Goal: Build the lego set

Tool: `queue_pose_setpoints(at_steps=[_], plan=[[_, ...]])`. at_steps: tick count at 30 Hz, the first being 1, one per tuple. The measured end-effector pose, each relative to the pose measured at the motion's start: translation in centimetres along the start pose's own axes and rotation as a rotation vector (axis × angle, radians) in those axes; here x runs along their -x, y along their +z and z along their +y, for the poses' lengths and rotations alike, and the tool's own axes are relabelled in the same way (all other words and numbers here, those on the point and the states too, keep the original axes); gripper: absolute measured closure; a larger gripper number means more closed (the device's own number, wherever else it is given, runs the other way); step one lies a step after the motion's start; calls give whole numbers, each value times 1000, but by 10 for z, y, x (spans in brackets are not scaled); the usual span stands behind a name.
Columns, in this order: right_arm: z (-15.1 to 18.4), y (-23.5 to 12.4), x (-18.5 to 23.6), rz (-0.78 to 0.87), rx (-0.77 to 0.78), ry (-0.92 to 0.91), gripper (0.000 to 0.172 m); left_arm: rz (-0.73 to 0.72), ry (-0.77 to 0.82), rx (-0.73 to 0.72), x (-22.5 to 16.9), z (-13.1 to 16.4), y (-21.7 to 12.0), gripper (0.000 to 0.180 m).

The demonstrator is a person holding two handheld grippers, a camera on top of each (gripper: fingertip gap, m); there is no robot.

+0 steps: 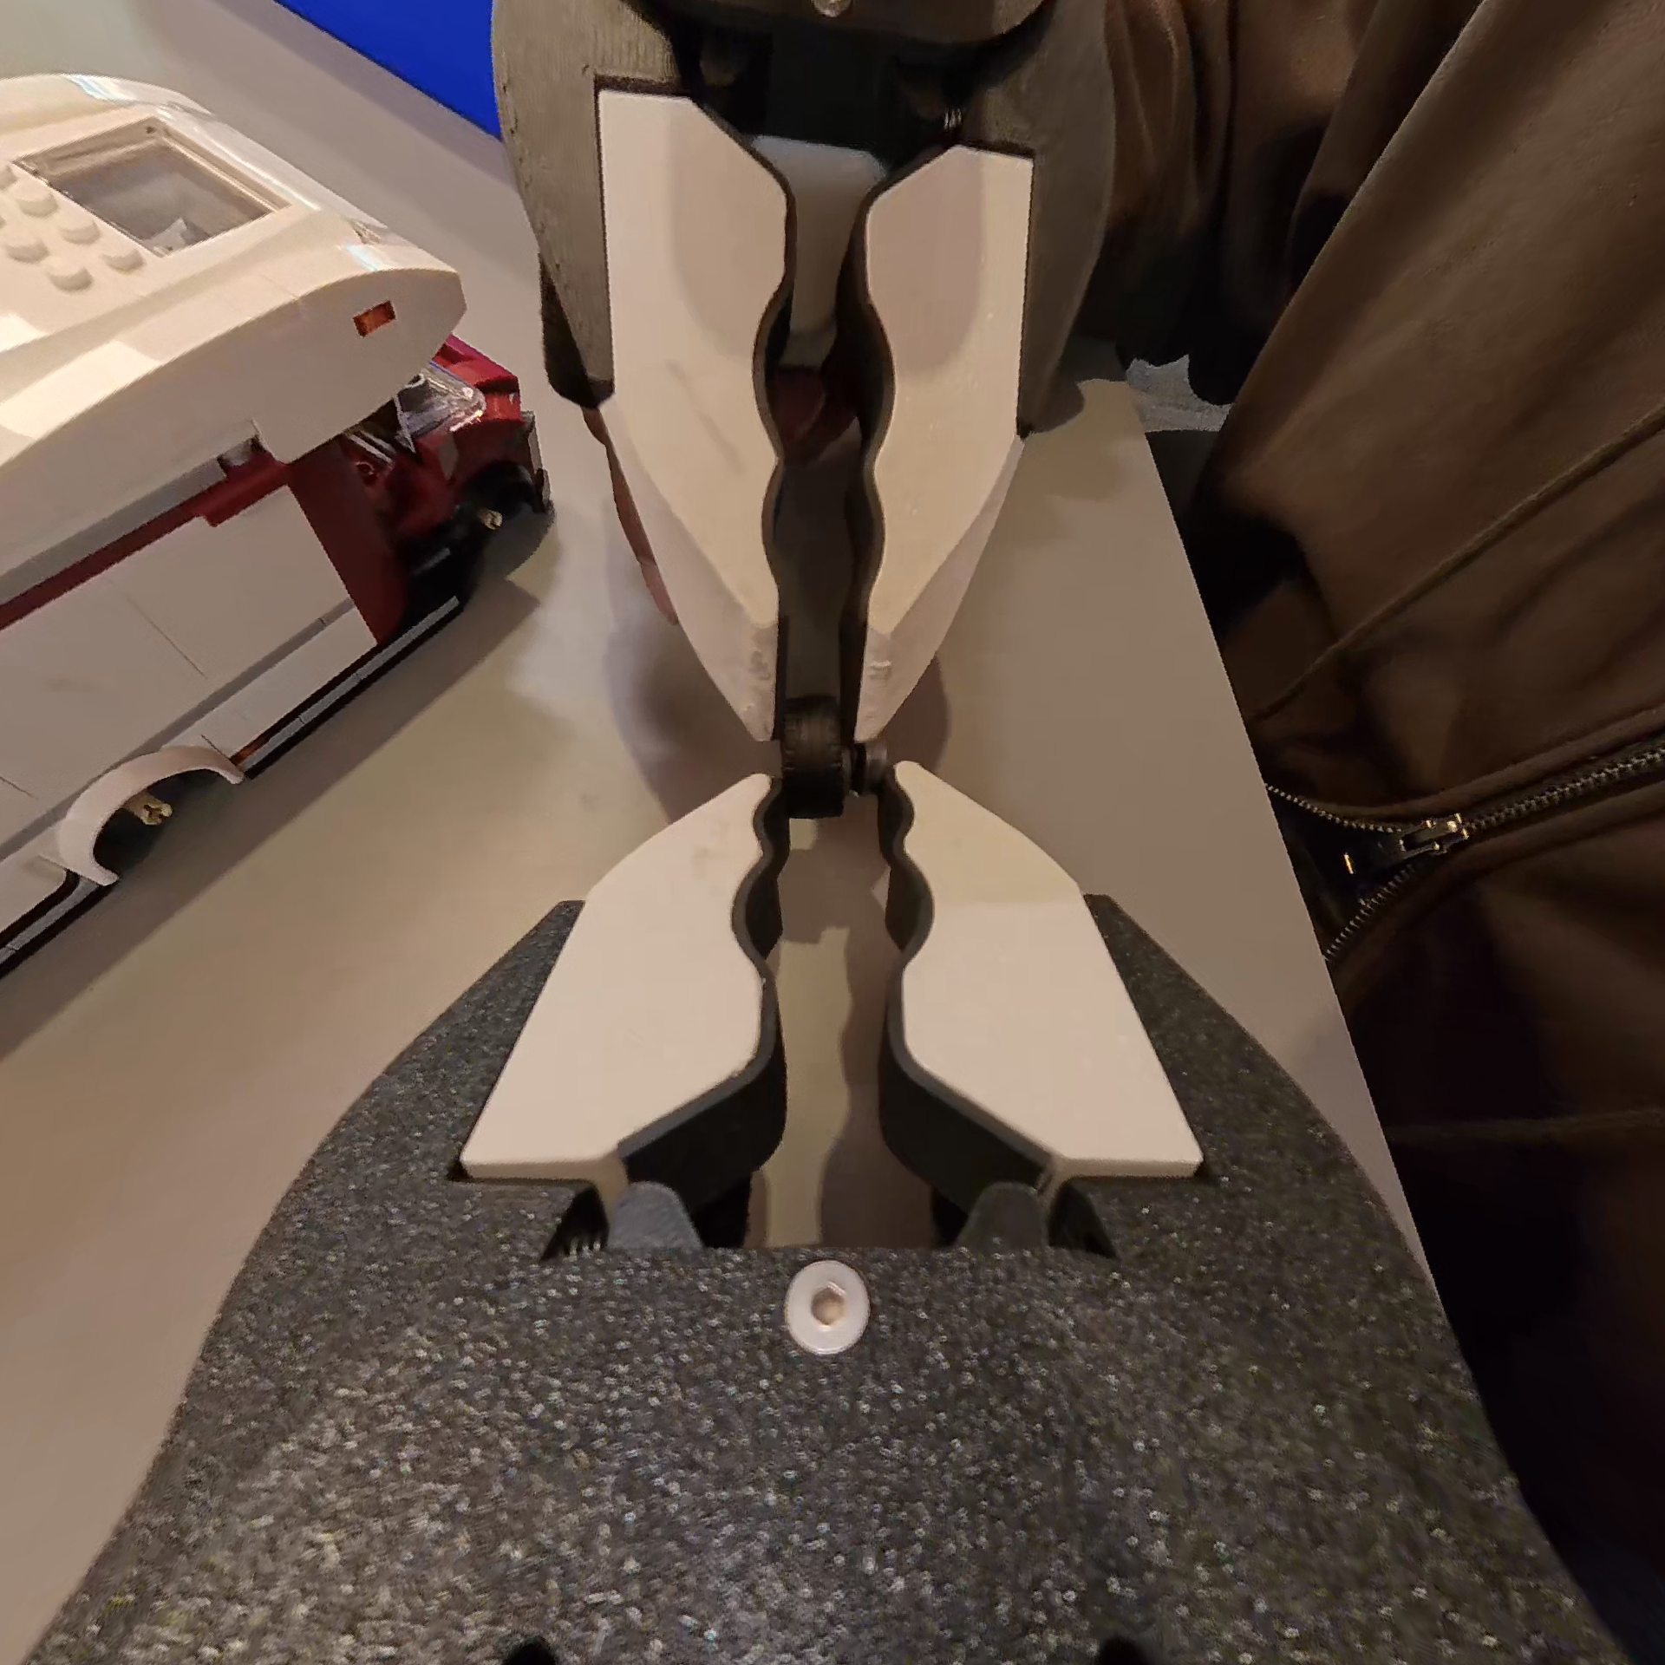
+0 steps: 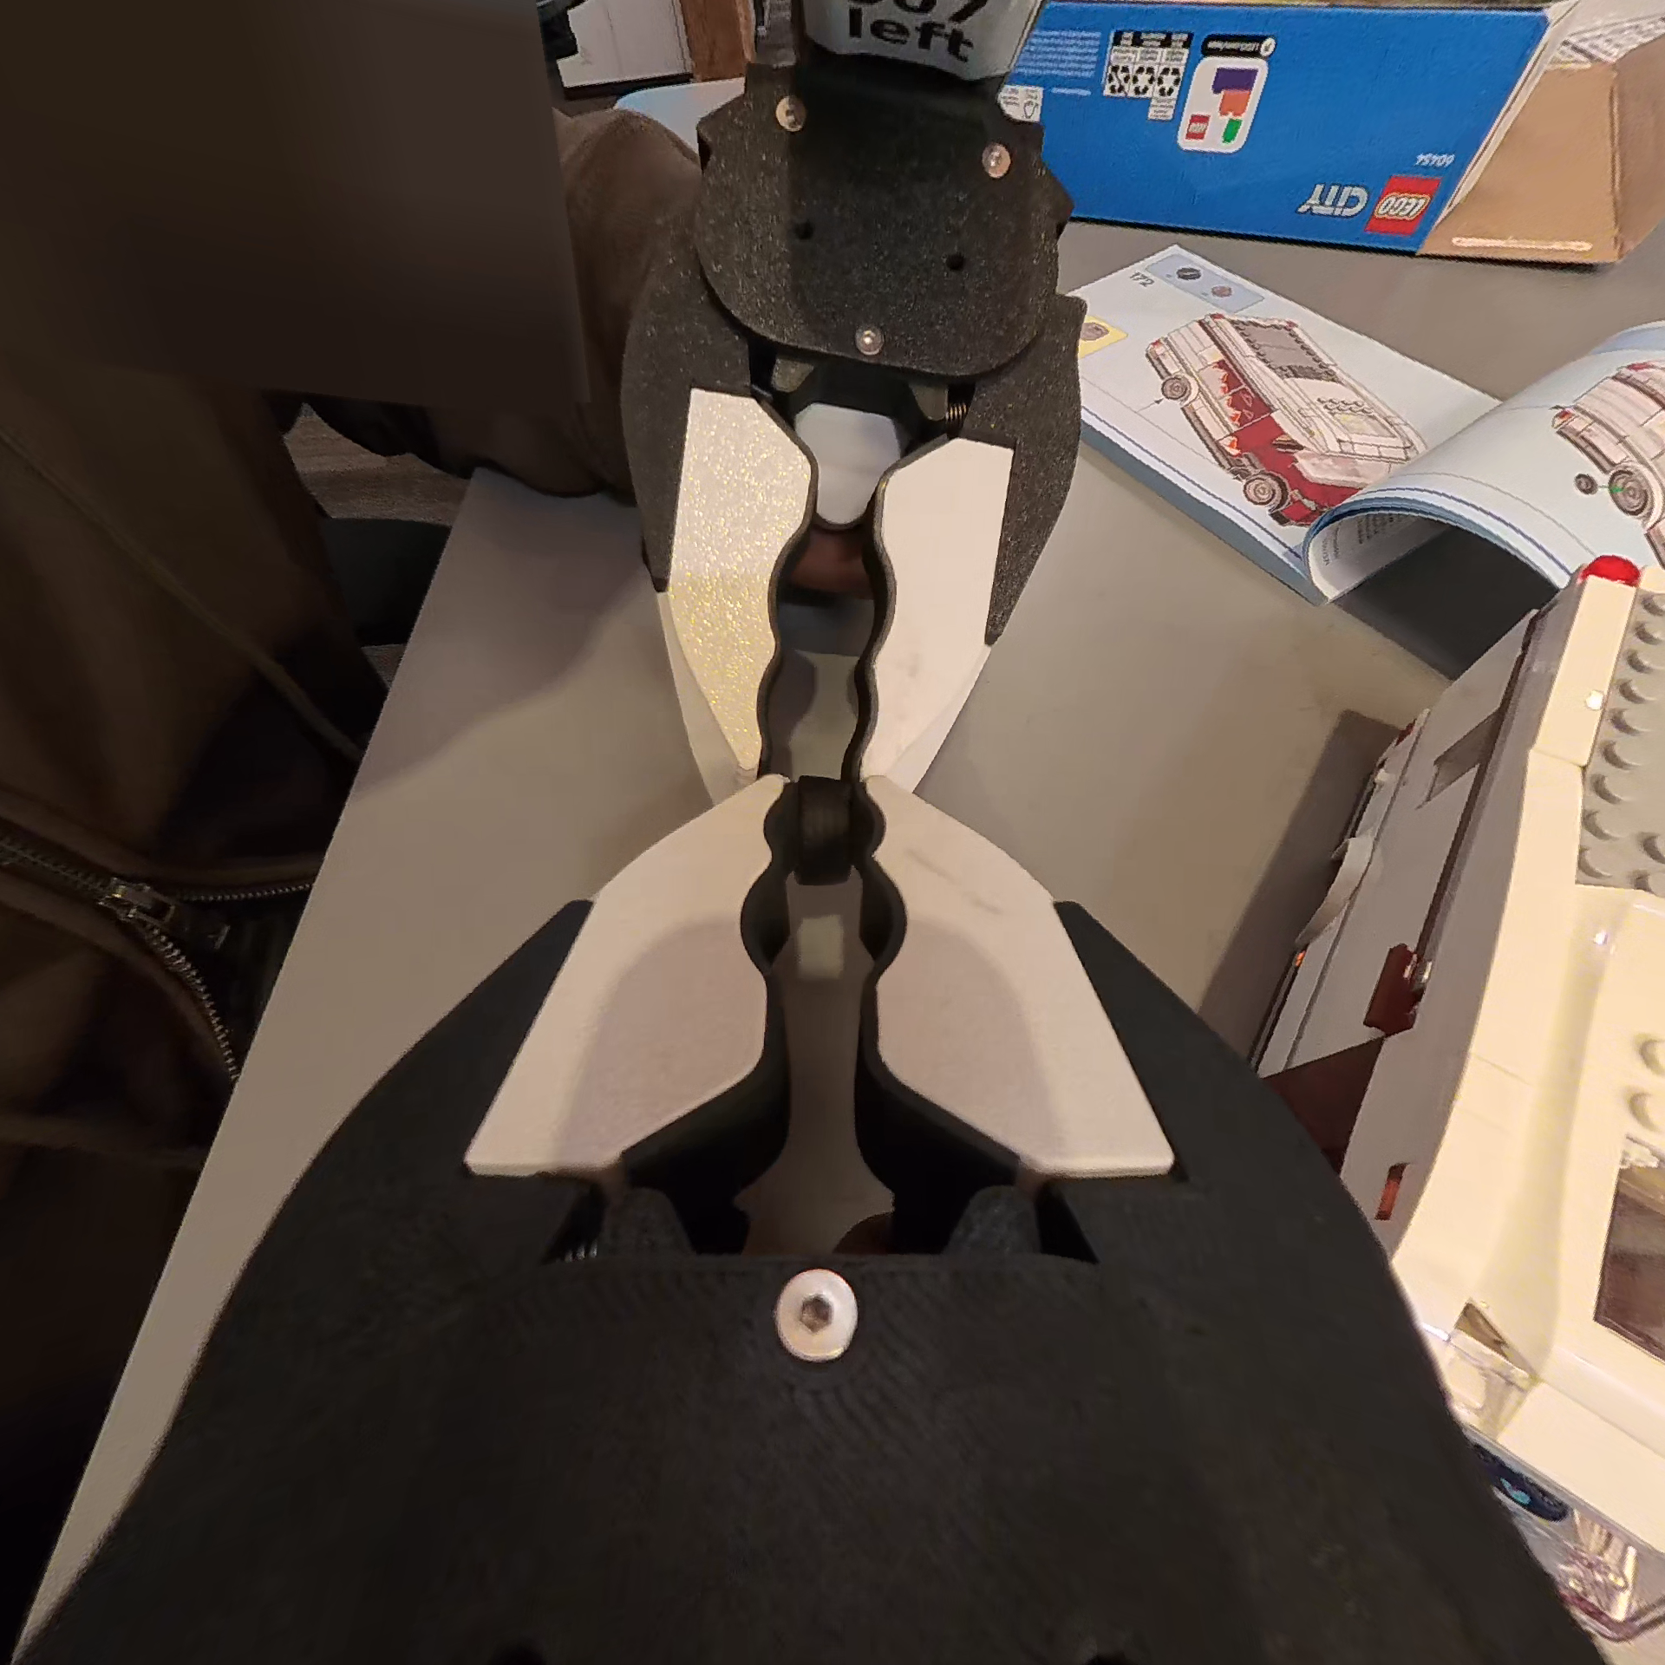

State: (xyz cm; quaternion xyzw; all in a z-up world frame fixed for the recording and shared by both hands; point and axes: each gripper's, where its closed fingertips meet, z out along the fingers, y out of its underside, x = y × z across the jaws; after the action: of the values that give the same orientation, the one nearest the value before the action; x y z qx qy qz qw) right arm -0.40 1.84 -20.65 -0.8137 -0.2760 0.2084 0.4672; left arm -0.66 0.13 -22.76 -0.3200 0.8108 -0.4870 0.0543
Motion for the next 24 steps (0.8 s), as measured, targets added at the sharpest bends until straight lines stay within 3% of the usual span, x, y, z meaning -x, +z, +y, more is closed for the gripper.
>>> queue_pose_setpoints(at_steps=[2, 5, 8, 12, 24], plan=[[1, -1, 0, 2, 8, -2, 162, 9, -6, 0, 0, 1, 0, 161], [2, -4, -4, 10, 20, 21, 145, 7, -5, -1, 1, 1, 0, 161], [6, -3, -3, -19, 31, 66, 140, 5, 3, -10, 2, 0, -1, 161], [9, 1, 1, -34, 42, 54, 151, -1, 2, -15, 3, 0, -2, 161], [5, 0, -3, 4, 23, 5, 153, -12, -23, -34, 7, -2, -6, 162]])
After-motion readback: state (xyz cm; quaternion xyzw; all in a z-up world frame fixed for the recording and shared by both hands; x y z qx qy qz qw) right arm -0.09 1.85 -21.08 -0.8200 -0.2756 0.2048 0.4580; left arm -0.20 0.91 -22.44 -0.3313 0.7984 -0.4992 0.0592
